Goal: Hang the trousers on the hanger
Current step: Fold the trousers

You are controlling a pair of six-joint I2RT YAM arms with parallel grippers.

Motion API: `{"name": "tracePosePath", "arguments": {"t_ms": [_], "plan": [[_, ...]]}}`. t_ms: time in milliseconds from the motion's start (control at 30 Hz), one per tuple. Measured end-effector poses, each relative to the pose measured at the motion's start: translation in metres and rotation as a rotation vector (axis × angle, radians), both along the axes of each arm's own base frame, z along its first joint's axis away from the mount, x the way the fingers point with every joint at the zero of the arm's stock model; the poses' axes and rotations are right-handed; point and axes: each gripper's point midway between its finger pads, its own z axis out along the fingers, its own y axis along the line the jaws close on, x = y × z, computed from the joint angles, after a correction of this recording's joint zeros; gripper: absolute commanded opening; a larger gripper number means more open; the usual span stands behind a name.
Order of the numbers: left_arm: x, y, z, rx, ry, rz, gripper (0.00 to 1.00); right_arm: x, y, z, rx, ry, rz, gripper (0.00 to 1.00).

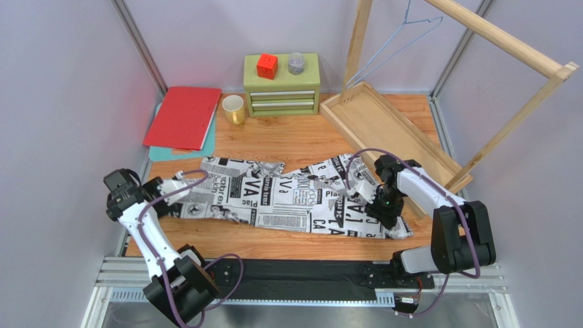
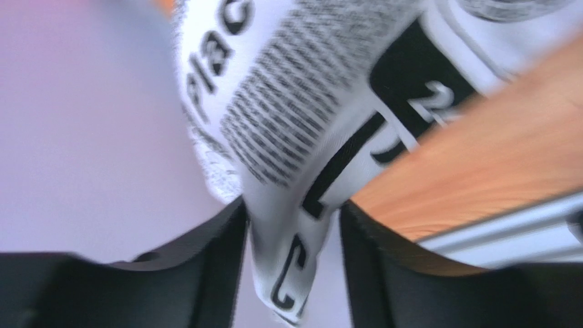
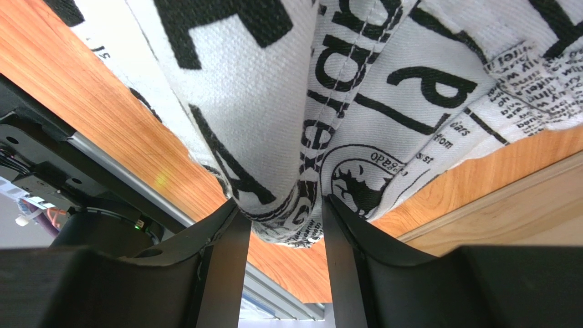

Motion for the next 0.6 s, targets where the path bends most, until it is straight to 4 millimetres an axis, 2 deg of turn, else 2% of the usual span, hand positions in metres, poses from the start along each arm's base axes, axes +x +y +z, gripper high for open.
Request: {"name": "tracePosePath", "arguments": {"t_ms": [100,133,200,233,300,333,400,500,600], "plan": [[-0.037,-0.017,-0.048,-0.112,0.19,-0.012,0.94,0.0,-0.001,0.002,-0.005,-0.008,0.003,0.47],[-0.046,-0.021,-0.058,-0.167,0.251,-0.004,0.94,0.0,-0.001,0.002,-0.006,-0.01,0.003,0.47],[-0.049,-0.023,-0.061,-0.24,0.309,0.014,0.9,-0.001,-0.002,0.005,-0.005,-0.012,0.006,0.45],[-0.046,-0.022,-0.055,-0.271,0.319,0.023,0.84,-0.001,-0.002,0.009,-0.005,-0.009,0.006,0.45],[-0.028,-0.012,-0.038,-0.29,0.285,0.048,0.8,0.002,0.002,0.019,0.012,-0.02,0.004,0.43],[-0.017,-0.005,-0.029,-0.289,0.259,0.063,0.76,0.009,0.005,0.028,0.029,-0.037,-0.001,0.43],[-0.001,0.003,-0.023,-0.288,0.22,0.092,0.73,0.021,0.014,0.041,0.067,-0.077,-0.009,0.37],[0.014,0.002,-0.036,-0.3,0.217,0.116,0.7,0.033,0.027,0.05,0.108,-0.108,-0.022,0.32],[0.018,-0.006,-0.063,-0.317,0.258,0.126,0.67,0.03,0.039,0.039,0.114,-0.067,-0.021,0.31]]}}
